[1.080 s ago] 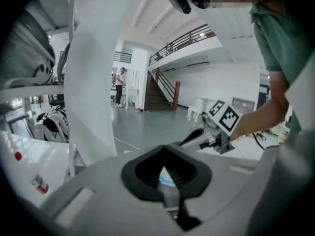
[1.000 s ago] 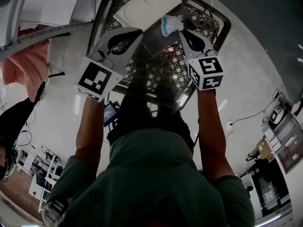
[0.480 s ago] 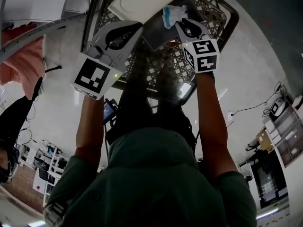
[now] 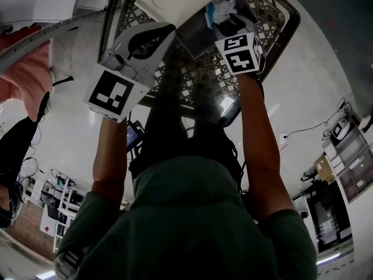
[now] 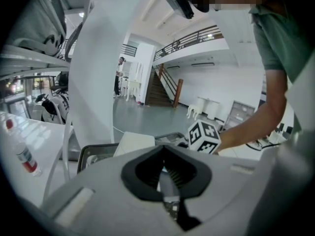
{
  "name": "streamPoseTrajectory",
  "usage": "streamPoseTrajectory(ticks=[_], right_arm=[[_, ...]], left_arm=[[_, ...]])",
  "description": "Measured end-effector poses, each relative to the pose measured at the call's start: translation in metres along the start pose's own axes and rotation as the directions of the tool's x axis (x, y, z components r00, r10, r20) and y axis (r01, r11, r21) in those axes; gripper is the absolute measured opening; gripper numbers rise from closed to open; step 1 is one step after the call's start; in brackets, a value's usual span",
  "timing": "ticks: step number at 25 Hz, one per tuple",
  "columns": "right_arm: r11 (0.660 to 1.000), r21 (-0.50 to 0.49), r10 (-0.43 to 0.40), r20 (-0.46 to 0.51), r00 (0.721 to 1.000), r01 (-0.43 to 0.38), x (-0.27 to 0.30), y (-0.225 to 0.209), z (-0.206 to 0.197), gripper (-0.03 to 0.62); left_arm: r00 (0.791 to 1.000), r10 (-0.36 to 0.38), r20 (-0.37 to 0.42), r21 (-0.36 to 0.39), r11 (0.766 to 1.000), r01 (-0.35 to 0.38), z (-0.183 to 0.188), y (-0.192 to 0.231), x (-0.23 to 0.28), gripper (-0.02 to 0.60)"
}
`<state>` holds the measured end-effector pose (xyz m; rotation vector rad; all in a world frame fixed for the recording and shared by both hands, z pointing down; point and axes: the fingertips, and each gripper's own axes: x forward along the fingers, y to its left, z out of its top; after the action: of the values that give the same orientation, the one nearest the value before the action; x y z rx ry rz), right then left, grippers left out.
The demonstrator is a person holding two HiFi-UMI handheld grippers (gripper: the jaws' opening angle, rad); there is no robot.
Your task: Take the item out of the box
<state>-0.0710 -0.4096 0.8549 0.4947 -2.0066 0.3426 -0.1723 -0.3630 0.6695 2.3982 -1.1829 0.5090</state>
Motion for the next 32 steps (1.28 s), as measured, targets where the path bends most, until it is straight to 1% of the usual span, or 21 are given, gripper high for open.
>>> streamPoseTrajectory(ticks=[4, 8, 11, 13, 15, 16, 19, 25, 32], right_arm=[[0.998, -0.068, -0.023, -0.087, 0.996, 0.017, 0.007, -0.003, -0.010, 0.227], [0.993, -0.120, -0.038, -0.147, 0.988, 0.021, 0.010, -0.001, -0.012, 0.214], [0.986, -0.168, -0.049, -0.194, 0.980, 0.016, 0.013, -0.001, -0.014, 0.179], [0.981, -0.194, -0.058, -0.210, 0.976, 0.017, 0.014, -0.003, -0.014, 0.144], [0.979, -0.202, -0.062, -0.212, 0.975, 0.018, 0.013, -0.004, -0.013, 0.109], [0.980, -0.197, -0.060, -0.210, 0.976, 0.017, 0.012, -0.005, -0.013, 0.074], [0.986, -0.166, -0.043, -0.204, 0.978, 0.009, 0.008, -0.003, -0.013, 0.046], [0.991, -0.134, -0.036, -0.149, 0.988, 0.016, -0.017, 0.006, 0.000, 0.036], [0.994, -0.103, -0.030, -0.073, 0.997, 0.023, -0.067, 0.014, 0.018, 0.035]], left_arm=[[1.000, 0.003, 0.008, -0.002, 1.000, -0.003, 0.001, 0.000, -0.002, 0.002], [1.000, 0.011, 0.016, -0.009, 1.000, -0.011, 0.003, 0.003, -0.010, 0.002], [1.000, 0.018, 0.021, -0.009, 1.000, -0.018, 0.004, 0.005, -0.015, 0.002], [0.999, 0.023, 0.026, -0.005, 1.000, -0.022, 0.006, 0.007, -0.019, 0.002], [0.999, 0.027, 0.030, -0.002, 1.000, -0.027, 0.009, 0.007, -0.022, 0.002], [0.999, 0.029, 0.033, -0.001, 1.000, -0.029, 0.011, 0.007, -0.024, 0.002], [0.998, 0.036, 0.043, 0.006, 0.999, -0.036, 0.016, 0.006, -0.029, 0.002], [0.997, 0.056, 0.060, 0.028, 0.998, -0.058, 0.033, -0.001, -0.044, 0.002], [0.995, 0.066, 0.077, 0.087, 0.994, -0.073, 0.064, -0.022, -0.068, 0.002]])
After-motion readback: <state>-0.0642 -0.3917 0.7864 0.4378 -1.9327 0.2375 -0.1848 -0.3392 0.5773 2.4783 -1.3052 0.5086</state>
